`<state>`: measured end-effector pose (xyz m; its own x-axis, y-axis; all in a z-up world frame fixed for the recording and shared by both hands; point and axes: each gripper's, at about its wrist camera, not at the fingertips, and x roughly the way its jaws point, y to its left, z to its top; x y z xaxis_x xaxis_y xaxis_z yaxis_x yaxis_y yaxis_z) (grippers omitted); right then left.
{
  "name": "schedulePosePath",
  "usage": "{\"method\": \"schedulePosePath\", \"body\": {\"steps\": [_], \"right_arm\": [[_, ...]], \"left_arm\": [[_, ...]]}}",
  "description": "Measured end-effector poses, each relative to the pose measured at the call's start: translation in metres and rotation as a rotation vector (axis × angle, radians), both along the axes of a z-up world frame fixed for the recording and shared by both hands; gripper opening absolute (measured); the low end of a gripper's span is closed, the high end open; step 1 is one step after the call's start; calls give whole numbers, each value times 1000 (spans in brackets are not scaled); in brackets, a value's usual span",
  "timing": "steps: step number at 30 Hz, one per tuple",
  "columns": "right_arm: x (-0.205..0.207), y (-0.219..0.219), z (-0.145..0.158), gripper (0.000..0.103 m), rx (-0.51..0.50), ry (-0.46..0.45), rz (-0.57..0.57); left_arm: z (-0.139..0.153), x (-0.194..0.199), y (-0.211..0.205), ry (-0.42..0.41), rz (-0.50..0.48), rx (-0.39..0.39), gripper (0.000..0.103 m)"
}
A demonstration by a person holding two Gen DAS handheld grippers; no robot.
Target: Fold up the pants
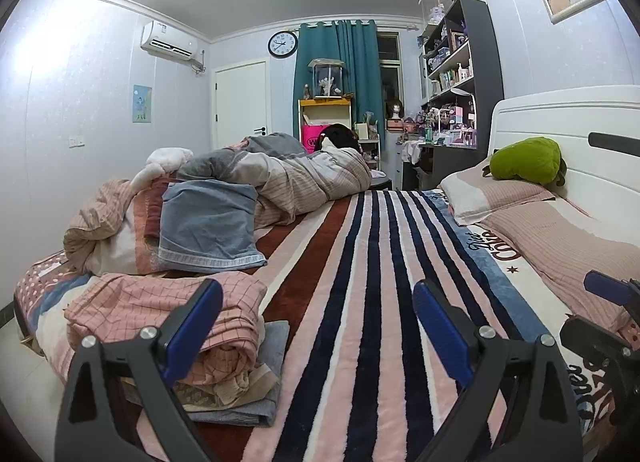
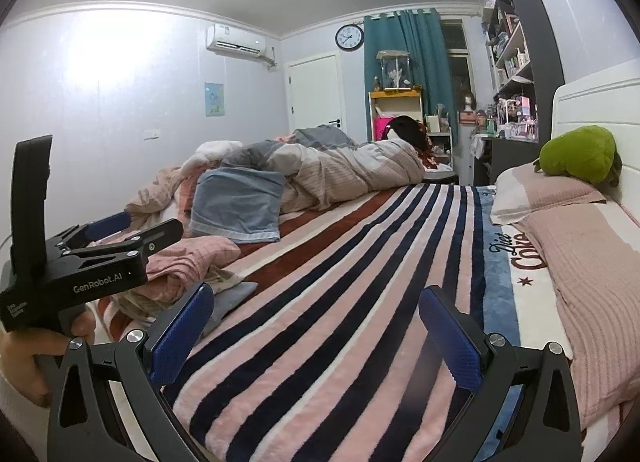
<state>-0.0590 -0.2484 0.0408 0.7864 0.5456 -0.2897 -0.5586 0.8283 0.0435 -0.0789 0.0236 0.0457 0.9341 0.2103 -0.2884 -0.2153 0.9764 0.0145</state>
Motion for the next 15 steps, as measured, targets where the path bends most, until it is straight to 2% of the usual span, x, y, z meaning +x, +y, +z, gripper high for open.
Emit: {"method": "schedulePosePath", "body": {"steps": [15], "right_arm": [[-1,-6,2,102,6,-11,-31]], "left_arm": [[-1,-6,-4,-9,-1,5,95]]}}
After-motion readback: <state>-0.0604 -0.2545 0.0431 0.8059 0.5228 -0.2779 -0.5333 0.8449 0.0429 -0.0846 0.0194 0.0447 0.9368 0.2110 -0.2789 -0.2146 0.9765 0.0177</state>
